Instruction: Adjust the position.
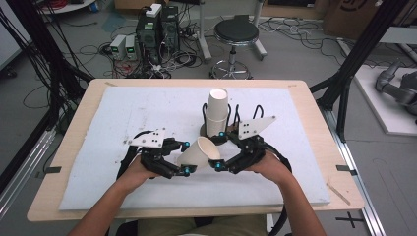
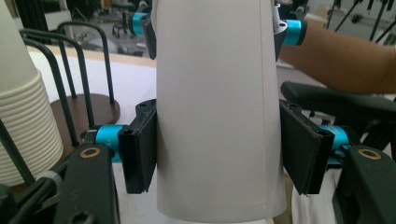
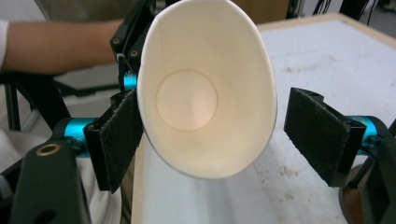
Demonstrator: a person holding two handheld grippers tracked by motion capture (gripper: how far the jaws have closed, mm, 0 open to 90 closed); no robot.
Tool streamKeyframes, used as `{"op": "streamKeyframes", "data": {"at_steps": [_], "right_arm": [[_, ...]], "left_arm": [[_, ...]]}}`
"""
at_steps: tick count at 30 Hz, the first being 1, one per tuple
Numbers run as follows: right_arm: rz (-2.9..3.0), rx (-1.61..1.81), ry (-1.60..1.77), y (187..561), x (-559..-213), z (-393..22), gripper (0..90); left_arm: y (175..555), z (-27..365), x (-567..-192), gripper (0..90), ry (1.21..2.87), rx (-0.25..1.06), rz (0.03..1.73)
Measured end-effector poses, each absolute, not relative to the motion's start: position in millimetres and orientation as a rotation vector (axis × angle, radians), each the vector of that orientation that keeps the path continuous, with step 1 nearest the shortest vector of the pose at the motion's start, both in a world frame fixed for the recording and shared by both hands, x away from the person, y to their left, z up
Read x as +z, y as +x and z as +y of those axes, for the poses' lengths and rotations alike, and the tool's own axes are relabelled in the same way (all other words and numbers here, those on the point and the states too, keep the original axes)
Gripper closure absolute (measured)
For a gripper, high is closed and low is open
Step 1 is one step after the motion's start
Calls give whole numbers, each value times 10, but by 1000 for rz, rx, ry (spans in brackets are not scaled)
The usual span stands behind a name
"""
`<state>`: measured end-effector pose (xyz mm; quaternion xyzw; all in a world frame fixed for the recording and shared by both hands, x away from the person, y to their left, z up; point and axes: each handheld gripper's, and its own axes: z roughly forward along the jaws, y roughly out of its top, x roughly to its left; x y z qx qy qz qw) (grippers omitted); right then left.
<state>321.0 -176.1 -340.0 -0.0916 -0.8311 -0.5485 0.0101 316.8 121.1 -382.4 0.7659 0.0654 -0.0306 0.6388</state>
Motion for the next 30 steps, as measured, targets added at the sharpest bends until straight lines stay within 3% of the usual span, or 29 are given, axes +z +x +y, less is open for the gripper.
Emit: {"op": "streamKeyframes", "data": {"at_steps": [9, 18, 30], "right_arm": [[-2502, -1808, -258, 3190, -3414, -1718, 202], [-2445, -1843, -264, 3206, -3464, -1657, 206], [-2465, -1822, -239, 3218, -3453, -1691, 344]], "left_arm": [[3149, 1192, -3841, 358, 1635, -77, 161], [3142, 1175, -3872, 358, 1633, -81, 166], [3130, 1155, -3881, 372, 1656, -73, 150]]}}
